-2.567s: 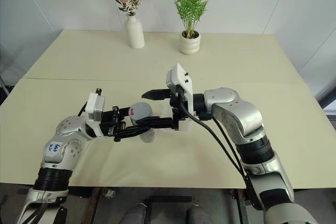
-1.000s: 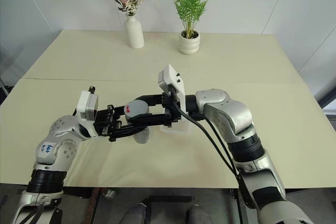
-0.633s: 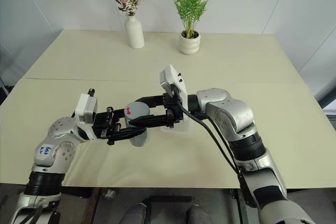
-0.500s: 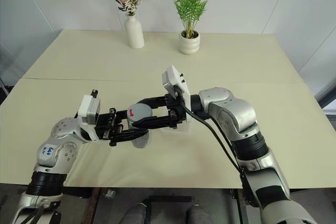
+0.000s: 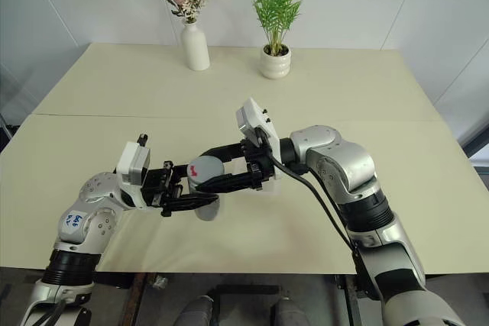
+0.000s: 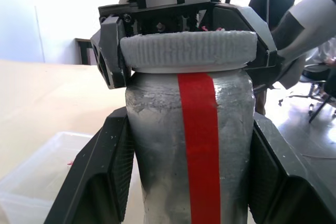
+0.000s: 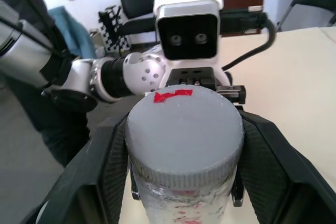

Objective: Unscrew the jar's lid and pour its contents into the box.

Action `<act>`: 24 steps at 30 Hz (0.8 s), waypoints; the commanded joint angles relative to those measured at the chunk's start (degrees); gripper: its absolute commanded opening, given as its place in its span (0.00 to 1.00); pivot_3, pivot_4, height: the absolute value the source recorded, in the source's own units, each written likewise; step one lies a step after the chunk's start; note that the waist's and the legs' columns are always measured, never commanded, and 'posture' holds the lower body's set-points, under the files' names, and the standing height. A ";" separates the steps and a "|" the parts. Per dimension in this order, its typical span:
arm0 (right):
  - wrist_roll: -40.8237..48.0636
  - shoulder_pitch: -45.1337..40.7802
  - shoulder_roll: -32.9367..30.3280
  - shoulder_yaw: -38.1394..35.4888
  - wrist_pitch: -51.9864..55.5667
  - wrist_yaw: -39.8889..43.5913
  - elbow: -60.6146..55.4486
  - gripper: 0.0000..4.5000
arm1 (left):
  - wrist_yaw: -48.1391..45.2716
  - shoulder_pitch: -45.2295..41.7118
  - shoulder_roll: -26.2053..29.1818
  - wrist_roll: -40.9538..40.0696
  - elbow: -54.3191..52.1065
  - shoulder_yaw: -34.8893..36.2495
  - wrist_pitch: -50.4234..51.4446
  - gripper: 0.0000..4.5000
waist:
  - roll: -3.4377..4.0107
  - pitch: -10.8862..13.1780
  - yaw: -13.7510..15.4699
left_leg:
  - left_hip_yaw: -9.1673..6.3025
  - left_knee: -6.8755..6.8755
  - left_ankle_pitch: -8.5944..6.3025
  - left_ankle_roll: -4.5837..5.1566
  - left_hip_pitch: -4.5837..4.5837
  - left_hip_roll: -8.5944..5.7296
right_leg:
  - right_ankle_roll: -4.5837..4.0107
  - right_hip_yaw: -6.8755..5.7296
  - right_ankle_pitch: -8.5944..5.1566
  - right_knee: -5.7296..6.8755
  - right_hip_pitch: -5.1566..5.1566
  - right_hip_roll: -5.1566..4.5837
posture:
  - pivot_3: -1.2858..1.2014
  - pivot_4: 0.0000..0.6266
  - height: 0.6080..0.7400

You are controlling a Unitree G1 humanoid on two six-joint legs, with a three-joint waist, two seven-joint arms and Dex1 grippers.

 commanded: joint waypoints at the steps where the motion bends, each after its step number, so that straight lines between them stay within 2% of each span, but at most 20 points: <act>1: -0.28 -2.39 -0.60 0.88 -4.45 4.58 -2.56 0.58 | -1.06 0.59 0.03 1.86 0.65 -2.47 0.41 0.56 | 0.00 0.00 0.01 | 0.00 0.00 0.00 0.00 0.00 0.00 | 0.00 0.00 0.00 0.00 0.00 0.00 | 0.52 0.24 1.00; 17: -1.39 0.04 -0.97 -0.91 -4.20 1.09 -3.23 0.58 | -0.09 0.10 -0.77 2.53 0.92 -1.83 -1.43 0.56 | 0.00 0.00 0.00 | 0.00 0.01 0.00 0.00 0.00 0.00 | 0.00 0.00 0.00 0.01 0.00 0.00 | 0.52 0.24 1.00; 19: -1.68 0.74 -0.94 -0.70 -4.16 0.24 -3.62 0.73 | 0.14 -0.10 -0.98 2.38 0.97 -1.70 -1.61 0.56 | 0.00 0.00 0.03 | 0.00 0.01 0.00 0.00 0.00 0.00 | 0.00 0.00 0.00 0.00 0.00 0.00 | 0.52 0.24 1.00; 20: -1.78 0.98 -0.92 -0.63 -4.37 -0.05 -3.75 0.76 | 0.22 -0.20 -1.05 2.34 1.02 -1.66 -1.70 0.56 | 0.00 0.00 0.03 | 0.00 0.01 0.00 0.00 0.00 0.00 | 0.00 0.00 0.00 0.00 0.00 -0.01 | 0.52 0.24 1.00; 23: -2.55 1.78 -0.79 -0.71 -5.85 -1.38 -4.09 0.97 | 0.49 -0.53 -1.37 2.19 1.10 -1.33 -1.89 0.56 | 0.00 0.00 0.04 | -0.01 0.01 0.00 0.00 0.00 0.00 | 0.00 0.00 0.00 0.00 0.00 0.00 | 0.52 0.24 1.00; 24: -2.64 2.02 -0.69 -0.91 -6.03 -1.98 -4.23 0.97 | 0.58 -0.58 -1.43 2.14 1.01 -1.20 -1.85 0.56 | 0.00 0.00 0.05 | -0.01 0.01 0.00 0.00 0.00 0.00 | 0.00 0.00 0.00 0.00 0.00 -0.01 | 0.52 0.24 1.00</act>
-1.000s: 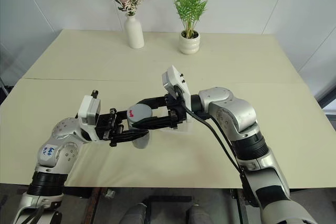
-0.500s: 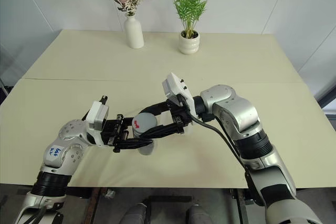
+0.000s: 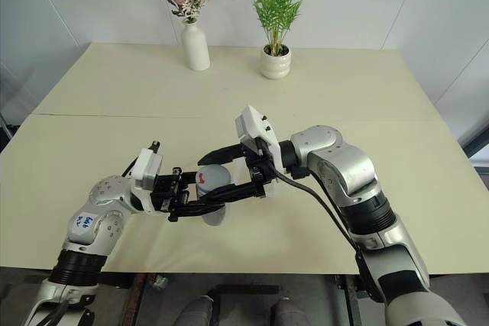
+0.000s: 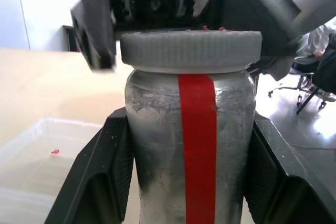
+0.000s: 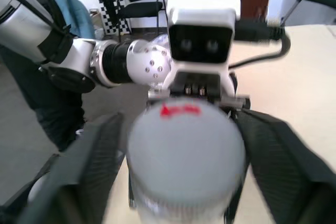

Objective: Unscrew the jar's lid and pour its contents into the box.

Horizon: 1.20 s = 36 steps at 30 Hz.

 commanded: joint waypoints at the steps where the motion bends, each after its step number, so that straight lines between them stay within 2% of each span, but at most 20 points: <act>1: 0.41 0.92 0.20 -2.26 -1.69 -1.93 -2.50 0.97 | 0.34 -0.58 0.02 -0.20 -1.31 0.76 -0.31 0.56 | 0.00 0.00 0.01 | -0.01 0.00 0.00 0.00 0.00 0.00 | 0.00 0.00 0.00 0.00 0.00 0.00 | 0.52 0.24 1.00; 20: 1.08 1.69 1.63 -4.39 -0.45 -11.16 -2.40 0.97 | 3.75 -1.73 -2.26 0.13 -1.60 1.95 -2.73 0.56 | 0.00 0.00 0.06 | 0.00 0.03 0.00 0.00 0.01 0.00 | 0.00 0.00 0.00 0.03 0.01 0.01 | 0.52 0.24 1.00; 36: 2.49 2.16 0.57 -6.56 0.33 -12.49 -2.55 0.97 | 4.34 -1.01 -2.45 0.46 -1.73 2.47 -3.44 0.56 | 0.00 0.00 0.08 | 0.00 0.03 0.00 0.00 0.00 0.00 | 0.00 0.00 0.00 0.02 0.01 0.01 | 0.52 0.24 1.00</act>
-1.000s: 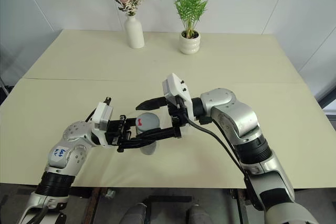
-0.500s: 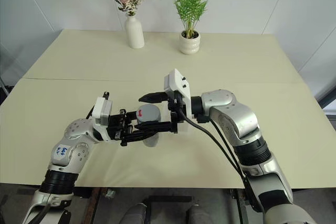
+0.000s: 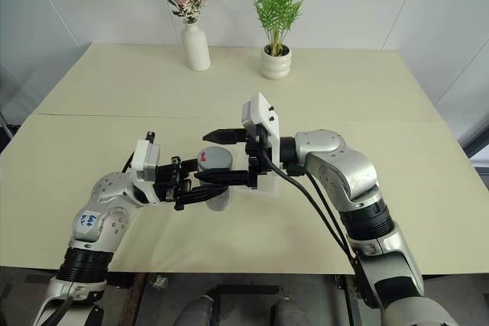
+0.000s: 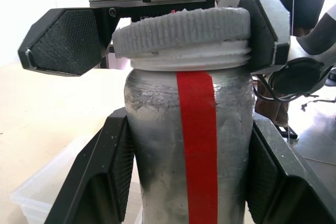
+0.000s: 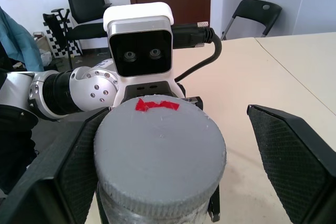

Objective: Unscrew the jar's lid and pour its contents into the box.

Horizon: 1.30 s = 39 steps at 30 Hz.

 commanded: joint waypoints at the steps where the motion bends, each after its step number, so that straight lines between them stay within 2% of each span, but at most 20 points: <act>1: 0.70 -0.05 -1.41 -2.92 -0.31 -0.45 -1.94 0.97 | -0.50 0.37 0.03 -0.27 -1.74 0.39 -1.03 0.56 | 0.00 0.00 0.00 | 0.00 0.00 0.00 0.00 0.00 0.00 | 0.00 0.00 0.00 0.00 0.00 0.00 | 0.52 0.24 1.00; 22: 7.96 1.43 -0.55 -4.06 7.25 -1.52 -4.59 0.97 | -1.18 0.62 0.42 -0.21 -1.73 0.61 -0.78 0.56 | 0.00 0.00 -0.02 | 0.00 0.00 0.00 0.00 0.00 0.00 | 0.00 0.00 0.00 0.00 0.00 0.00 | 0.52 0.24 1.00; 39: 7.42 1.42 0.39 -2.79 7.18 -1.85 -4.02 0.97 | -1.17 0.56 0.47 -0.09 -1.26 0.78 -1.00 0.56 | 0.00 0.00 -0.01 | 0.00 0.00 0.00 0.00 0.00 0.00 | 0.00 0.00 0.00 0.00 0.00 0.00 | 0.52 0.24 1.00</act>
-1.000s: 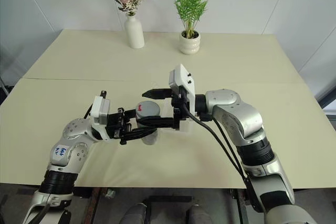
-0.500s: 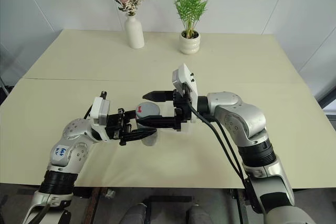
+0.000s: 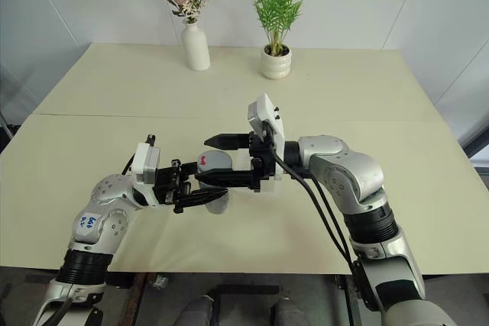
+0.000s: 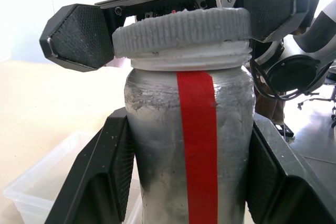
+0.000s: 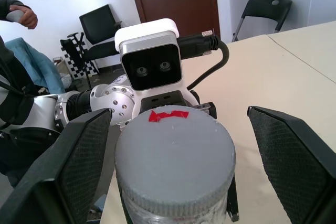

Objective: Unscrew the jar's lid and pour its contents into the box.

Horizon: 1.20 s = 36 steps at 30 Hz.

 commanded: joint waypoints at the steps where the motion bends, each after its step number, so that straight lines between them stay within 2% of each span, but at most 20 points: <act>1: 0.66 0.04 0.24 -0.40 -0.43 0.26 -1.94 0.97 | -0.21 -0.22 0.42 -0.21 -1.23 0.79 -0.85 0.56 | 0.00 0.00 0.00 | 0.00 0.00 0.00 0.00 0.00 0.00 | 0.00 0.00 0.00 0.00 0.00 0.00 | 0.52 0.24 1.00; 4: 0.61 0.14 0.23 -0.28 -0.47 0.37 -1.99 0.97 | -0.16 -0.25 0.42 -0.17 -1.16 0.81 -0.90 0.56 | 0.00 0.00 0.00 | 0.00 0.00 0.00 0.00 0.00 0.00 | 0.00 0.00 0.00 0.00 0.00 0.00 | 0.52 0.24 1.00; 5: 0.69 0.17 0.27 -0.28 -0.45 0.42 -2.01 0.93 | -0.14 -0.27 0.41 -0.17 -1.14 0.82 -0.91 0.56 | 0.00 0.00 0.00 | 0.00 0.00 0.00 0.00 0.00 0.00 | 0.00 0.00 0.00 0.00 0.00 0.00 | 0.52 0.24 1.00; 7: 0.83 0.24 0.32 -0.26 -0.46 0.62 -2.05 0.83 | -0.12 -0.30 0.41 -0.16 -1.09 0.85 -0.94 0.56 | 0.00 0.00 -0.01 | 0.00 0.00 0.00 0.00 0.00 0.00 | 0.00 0.00 0.00 0.00 0.00 0.00 | 0.52 0.24 1.00; 11: 0.61 0.10 0.55 -0.23 -0.68 0.69 -1.97 0.56 | -0.13 -0.37 0.47 -0.22 -1.07 0.95 -0.90 0.56 | 0.00 0.00 0.00 | 0.00 0.00 0.00 0.00 0.00 0.00 | 0.00 0.00 0.00 0.00 0.00 0.00 | 0.52 0.24 1.00; 19: 1.56 -1.28 1.43 -1.78 -1.29 0.63 -1.84 0.56 | -0.27 -0.14 0.57 -0.22 -1.05 0.95 -0.86 0.56 | 0.00 0.00 -0.01 | 0.00 -0.01 0.00 0.00 0.00 0.00 | 0.00 0.00 0.00 -0.01 0.00 0.00 | 0.52 0.24 1.00; 25: 4.07 -4.82 1.25 -6.87 -2.25 0.48 -0.14 0.56 | -0.81 0.68 1.18 -0.13 -1.32 0.66 -0.53 0.56 | 0.00 0.00 -0.01 | 0.00 0.00 0.00 0.00 0.00 0.00 | 0.00 0.00 0.00 0.00 0.00 0.00 | 0.52 0.24 1.00; 27: 3.54 -5.54 0.06 -9.09 -3.18 -0.11 1.05 0.56 | -0.76 0.90 1.33 -0.18 -1.50 0.72 -0.49 0.56 | 0.00 0.00 0.02 | 0.00 -0.01 0.00 0.00 0.00 0.00 | 0.00 0.00 0.00 -0.01 0.00 -0.01 | 0.52 0.24 1.00; 32: -4.69 -1.83 -6.81 -11.32 -10.18 -1.91 4.68 0.56 | -0.20 1.16 1.68 -0.36 -1.96 1.23 -0.63 0.56 | 0.00 0.00 0.27 | 0.01 -0.01 -0.01 0.02 -0.02 -0.05 | 0.00 -0.01 0.00 -0.09 0.02 -0.07 | 0.52 0.24 1.00; 36: -9.81 6.14 -12.06 -16.34 -15.69 -5.57 7.99 0.56 | 0.54 1.16 1.93 -0.71 -2.39 1.96 -0.63 0.56 | 0.00 0.00 0.26 | 0.05 -0.04 -0.03 0.06 -0.02 -0.05 | 0.00 0.02 0.00 -0.14 0.02 -0.06 | 0.52 0.24 1.00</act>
